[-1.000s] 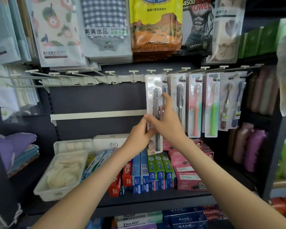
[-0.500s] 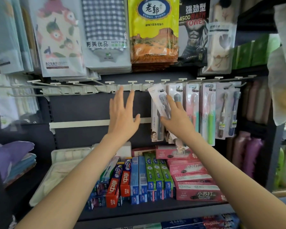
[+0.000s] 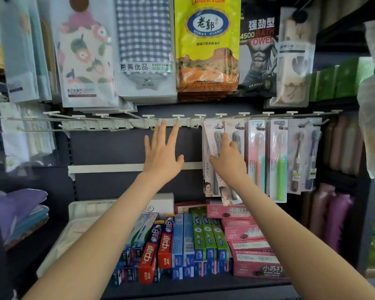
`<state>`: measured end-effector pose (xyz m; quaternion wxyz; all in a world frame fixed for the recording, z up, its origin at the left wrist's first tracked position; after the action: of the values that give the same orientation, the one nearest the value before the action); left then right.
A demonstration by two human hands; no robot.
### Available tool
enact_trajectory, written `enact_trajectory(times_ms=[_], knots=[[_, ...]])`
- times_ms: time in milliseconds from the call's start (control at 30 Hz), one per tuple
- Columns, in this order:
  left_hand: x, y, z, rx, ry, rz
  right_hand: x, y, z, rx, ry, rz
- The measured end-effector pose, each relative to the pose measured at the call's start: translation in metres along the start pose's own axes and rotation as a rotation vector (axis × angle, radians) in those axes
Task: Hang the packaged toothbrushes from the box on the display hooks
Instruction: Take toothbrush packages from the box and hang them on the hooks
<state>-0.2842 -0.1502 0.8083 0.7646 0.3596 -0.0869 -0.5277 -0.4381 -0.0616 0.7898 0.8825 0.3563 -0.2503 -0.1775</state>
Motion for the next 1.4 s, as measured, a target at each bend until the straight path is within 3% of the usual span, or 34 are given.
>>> enact_trajectory(times_ms=[367,467,600,733,833,1067,1200,1400], knots=[[0.007,-0.038,-0.048,0.174,-0.008,-0.106,0.008,-0.036,-0.034,-0.037,-0.079,0.058],[0.012,-0.053,-0.092,0.22,-0.008,-0.166,0.009,-0.044,-0.078,-0.066,-0.017,0.115],[0.022,-0.082,-0.191,0.343,0.04,-0.31,-0.001,-0.076,-0.166,0.053,0.039,0.179],[0.042,-0.139,-0.334,0.615,0.157,-0.453,-0.024,-0.147,-0.285,0.326,0.025,0.154],[0.076,-0.194,-0.463,0.881,0.351,-0.43,-0.054,-0.216,-0.386,0.585,-0.047,0.104],[0.158,-0.267,-0.714,1.286,0.725,-0.295,-0.126,-0.374,-0.619,1.214,-0.195,0.031],[0.192,-0.309,-0.809,1.346,0.834,-0.223,-0.161,-0.459,-0.734,1.446,-0.225,-0.01],[0.223,-0.379,-0.897,1.392,0.905,-0.162,-0.194,-0.573,-0.829,1.599,-0.183,-0.096]])
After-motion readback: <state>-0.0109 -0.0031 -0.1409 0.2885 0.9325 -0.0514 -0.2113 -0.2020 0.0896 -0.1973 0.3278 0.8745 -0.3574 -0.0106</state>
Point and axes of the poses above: each hand's wrist, its own z-axis towards the middle knuckle, its own y-axis out of the back of the hand, x = y × z, the point moved 7 cm from there along z, towards the middle knuckle, and after that the axes turned 12 degrees about -z, right-handed, at the moved point
